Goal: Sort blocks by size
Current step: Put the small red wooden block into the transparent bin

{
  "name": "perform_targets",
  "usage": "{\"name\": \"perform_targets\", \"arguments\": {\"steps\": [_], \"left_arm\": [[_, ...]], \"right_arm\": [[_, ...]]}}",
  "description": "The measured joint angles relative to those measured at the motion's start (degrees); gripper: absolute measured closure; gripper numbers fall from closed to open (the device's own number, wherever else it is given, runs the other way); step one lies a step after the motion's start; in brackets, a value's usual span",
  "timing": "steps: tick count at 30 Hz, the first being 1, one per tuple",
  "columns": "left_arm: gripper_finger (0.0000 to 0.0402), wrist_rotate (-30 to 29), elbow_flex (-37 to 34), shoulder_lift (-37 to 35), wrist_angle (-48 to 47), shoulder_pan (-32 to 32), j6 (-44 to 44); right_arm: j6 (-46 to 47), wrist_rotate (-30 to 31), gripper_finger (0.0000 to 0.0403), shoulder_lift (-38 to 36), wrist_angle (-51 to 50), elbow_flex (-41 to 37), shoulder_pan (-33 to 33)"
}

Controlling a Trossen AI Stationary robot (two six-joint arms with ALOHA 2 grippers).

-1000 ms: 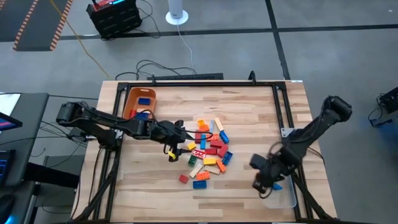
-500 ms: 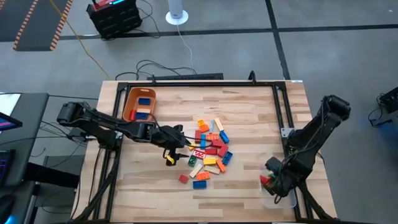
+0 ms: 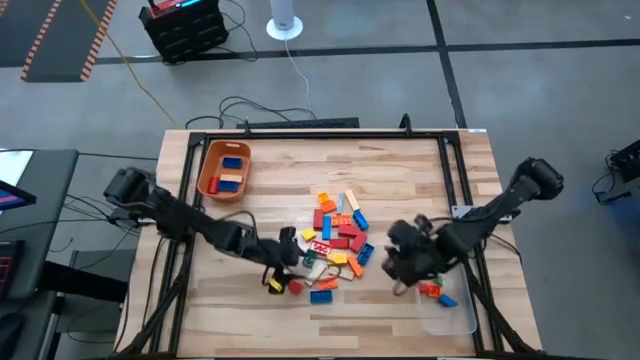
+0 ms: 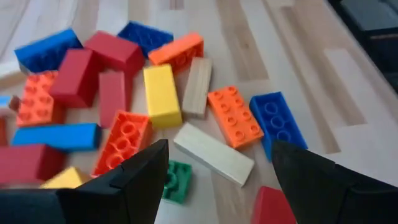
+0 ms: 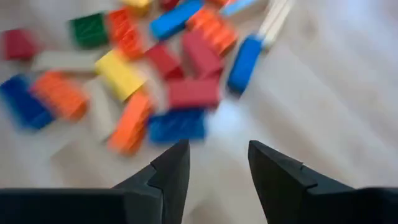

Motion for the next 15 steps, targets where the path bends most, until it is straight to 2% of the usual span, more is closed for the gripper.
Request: {"name": "perform_targets", "arguments": {"steps": [3,8,12,15], "left_arm": [[0.0127,-2.69,0.37,2.24,-0.06,-2.49,-2.92],[0.0127,-2.72,0.44,2.79,-2.51,-5.84,-5.34],[0.0127,-2.76,0.37,2.8,-3.63,-8.03,-4.76],[0.0127,-4.96,0.15,4.99,-3.33,-8.61,-4.94]], "right_arm": [[-8.84,0.72,0.021,2.46,2.94,-0.02,-4.61],[-21.42,-0.55,0.0211,4.68,9.91,-0.04,-9.12],[-24.7,-1.31,0.0212,4.68,12.27,-0.04,-10.31],[-24.89,-0.67,0.0212,4.68,12.79,-0.04,-9.89]]}}
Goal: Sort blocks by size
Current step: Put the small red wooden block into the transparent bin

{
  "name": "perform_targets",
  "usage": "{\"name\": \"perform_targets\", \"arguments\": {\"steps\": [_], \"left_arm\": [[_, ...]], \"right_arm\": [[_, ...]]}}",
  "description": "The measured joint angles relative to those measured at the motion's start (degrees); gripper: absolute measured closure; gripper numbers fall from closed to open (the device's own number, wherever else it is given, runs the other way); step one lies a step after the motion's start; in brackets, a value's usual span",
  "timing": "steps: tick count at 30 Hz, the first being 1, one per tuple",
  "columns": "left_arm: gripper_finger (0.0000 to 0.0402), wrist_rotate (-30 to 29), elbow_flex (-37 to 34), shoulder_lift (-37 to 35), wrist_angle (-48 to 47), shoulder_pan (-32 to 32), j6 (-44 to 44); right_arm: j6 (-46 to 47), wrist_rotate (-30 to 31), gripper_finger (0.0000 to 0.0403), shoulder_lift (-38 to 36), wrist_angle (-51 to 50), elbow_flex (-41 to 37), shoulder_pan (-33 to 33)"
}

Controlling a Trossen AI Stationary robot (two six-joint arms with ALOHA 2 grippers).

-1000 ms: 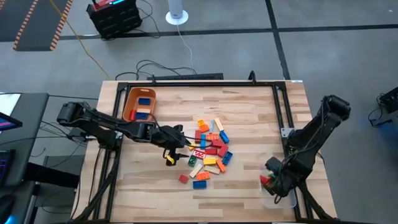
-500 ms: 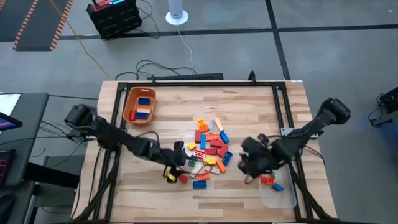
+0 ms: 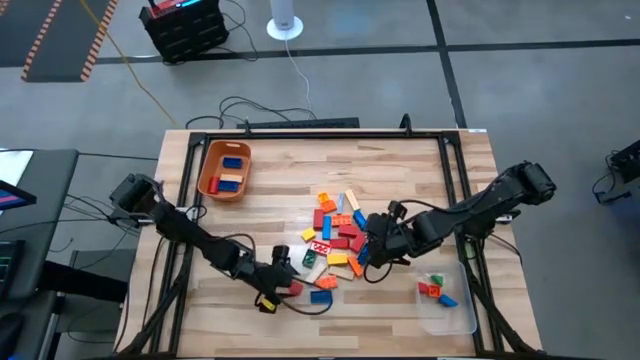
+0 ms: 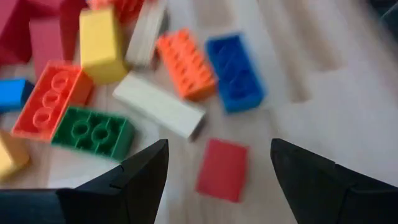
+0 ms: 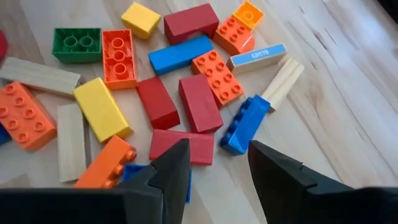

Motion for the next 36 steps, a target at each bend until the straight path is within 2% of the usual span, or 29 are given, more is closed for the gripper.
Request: {"name": "perform_targets", "arguments": {"steps": [7,13,16,25,36], "left_arm": [[0.0127,-1.74,-0.15,7.29,5.42,-1.42,3.99],[0.0132,-2.33,-0.15,8.11,6.0,-1.5,4.07],[0.0153,-3.01,-0.15,8.1,6.48,-1.5,3.13],[0.0255,-3.59,-0.04,7.97,5.26,-1.34,2.79],[0.0303,-3.64,-0.15,7.93,4.62,1.53,2.95]], "right_arm": [[-0.19,2.63,0.0212,0.0,1.79,-0.4,2.19],[0.27,2.69,0.0212,0.0,1.89,-0.39,3.1],[1.01,2.74,0.0212,0.0,1.93,-0.39,3.14],[1.29,3.0,0.0212,0.0,2.16,-0.39,3.75],[-3.62,3.28,0.0212,0.37,8.53,-0.39,6.32]]}}
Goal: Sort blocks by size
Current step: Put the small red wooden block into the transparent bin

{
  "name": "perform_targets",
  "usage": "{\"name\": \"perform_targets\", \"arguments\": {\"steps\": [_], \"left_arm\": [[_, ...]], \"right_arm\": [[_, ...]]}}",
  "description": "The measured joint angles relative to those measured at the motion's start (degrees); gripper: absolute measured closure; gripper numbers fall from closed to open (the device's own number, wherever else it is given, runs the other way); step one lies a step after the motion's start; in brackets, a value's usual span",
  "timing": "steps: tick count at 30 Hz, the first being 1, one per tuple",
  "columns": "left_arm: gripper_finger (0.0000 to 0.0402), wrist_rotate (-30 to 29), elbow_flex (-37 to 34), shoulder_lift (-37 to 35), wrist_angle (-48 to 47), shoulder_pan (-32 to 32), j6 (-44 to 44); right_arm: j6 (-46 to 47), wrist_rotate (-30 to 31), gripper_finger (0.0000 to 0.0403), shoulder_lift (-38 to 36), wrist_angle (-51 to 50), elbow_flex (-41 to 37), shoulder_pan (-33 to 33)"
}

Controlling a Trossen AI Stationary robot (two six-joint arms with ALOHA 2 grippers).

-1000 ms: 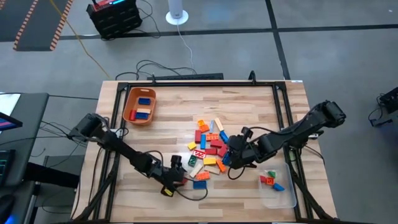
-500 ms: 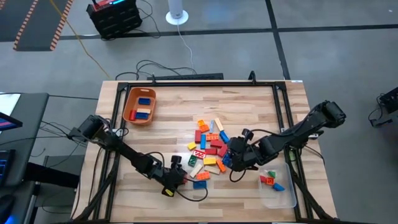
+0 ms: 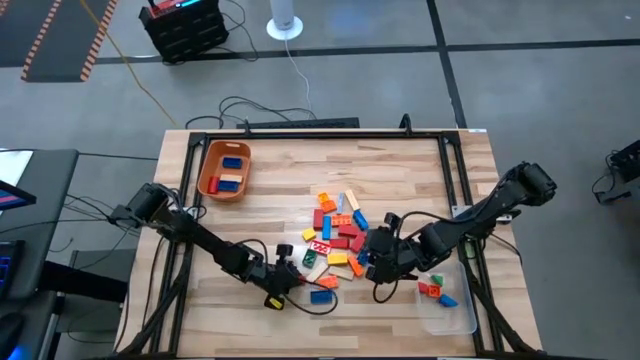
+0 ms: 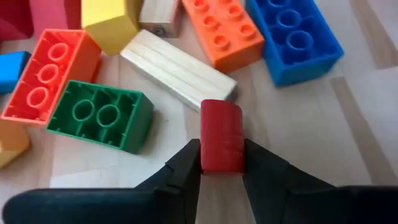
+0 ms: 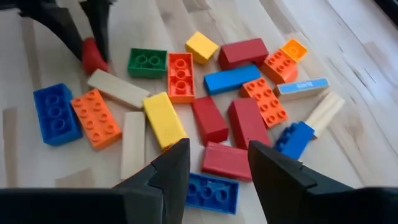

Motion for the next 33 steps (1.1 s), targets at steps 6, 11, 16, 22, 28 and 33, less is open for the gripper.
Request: {"name": "perform_targets", "arguments": {"steps": [6,11,16,22,28,33], "left_arm": [[0.0309,-0.25,0.0,0.0,2.72,2.11,1.91],[0.0308,-0.26,0.03,-1.0,2.91,4.33,3.32],[0.0308,-0.39,0.19,-4.74,4.35,6.5,7.09],[0.0308,-0.63,0.13,-6.58,9.87,9.53,12.45],[0.0308,5.92,0.11,-6.6,14.67,13.42,14.23],[0.0308,18.96,0.87,-6.62,17.84,18.37,10.01]], "right_arm": [[-2.94,0.68,0.0212,2.01,3.41,0.0,0.93],[-5.73,0.68,0.0212,4.03,6.23,0.0,0.87],[-11.05,0.62,0.0212,7.06,13.15,0.0,0.9],[-22.51,1.07,0.0212,9.84,22.97,0.0,-0.02],[-46.82,3.6,0.0212,9.9,29.92,0.0,0.24],[-62.69,4.2,0.0202,9.9,29.0,0.0,0.15]]}}
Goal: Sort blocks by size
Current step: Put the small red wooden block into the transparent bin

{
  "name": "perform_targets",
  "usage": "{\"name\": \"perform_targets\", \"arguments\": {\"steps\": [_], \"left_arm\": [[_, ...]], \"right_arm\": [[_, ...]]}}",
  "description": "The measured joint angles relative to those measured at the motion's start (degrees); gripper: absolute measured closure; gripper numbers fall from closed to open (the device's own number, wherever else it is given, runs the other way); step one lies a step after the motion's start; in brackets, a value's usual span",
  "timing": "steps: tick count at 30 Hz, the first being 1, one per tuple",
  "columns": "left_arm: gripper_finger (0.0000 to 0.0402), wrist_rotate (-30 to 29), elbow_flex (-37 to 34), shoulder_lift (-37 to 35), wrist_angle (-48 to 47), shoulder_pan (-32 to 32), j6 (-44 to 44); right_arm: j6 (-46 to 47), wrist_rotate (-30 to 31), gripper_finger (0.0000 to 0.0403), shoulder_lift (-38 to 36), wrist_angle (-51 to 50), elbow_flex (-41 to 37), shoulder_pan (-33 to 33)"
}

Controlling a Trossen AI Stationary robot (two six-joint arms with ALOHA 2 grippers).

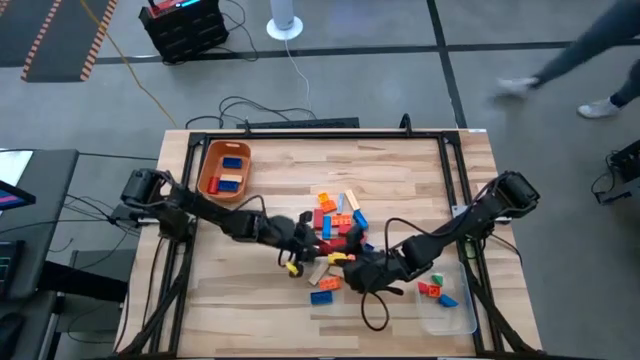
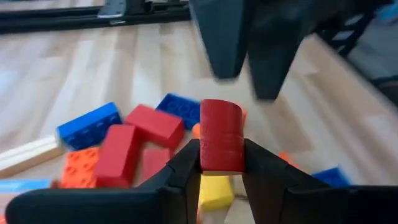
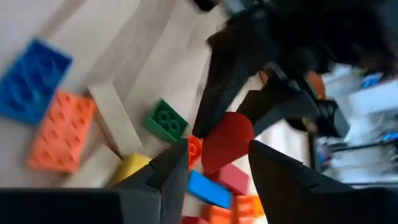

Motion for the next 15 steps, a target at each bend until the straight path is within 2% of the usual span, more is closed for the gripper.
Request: {"name": "perform_targets", "arguments": {"steps": [7,15], "left_arm": [[0.0308,13.15,1.83,0.0,-0.12,5.48,-6.84],[0.0308,18.55,1.89,0.0,0.65,8.4,-9.84]], "right_arm": [[-5.08,3.53,0.015,-0.04,-0.7,0.04,0.03],[-9.36,4.85,0.0108,-0.07,1.22,0.04,-0.94]]}}
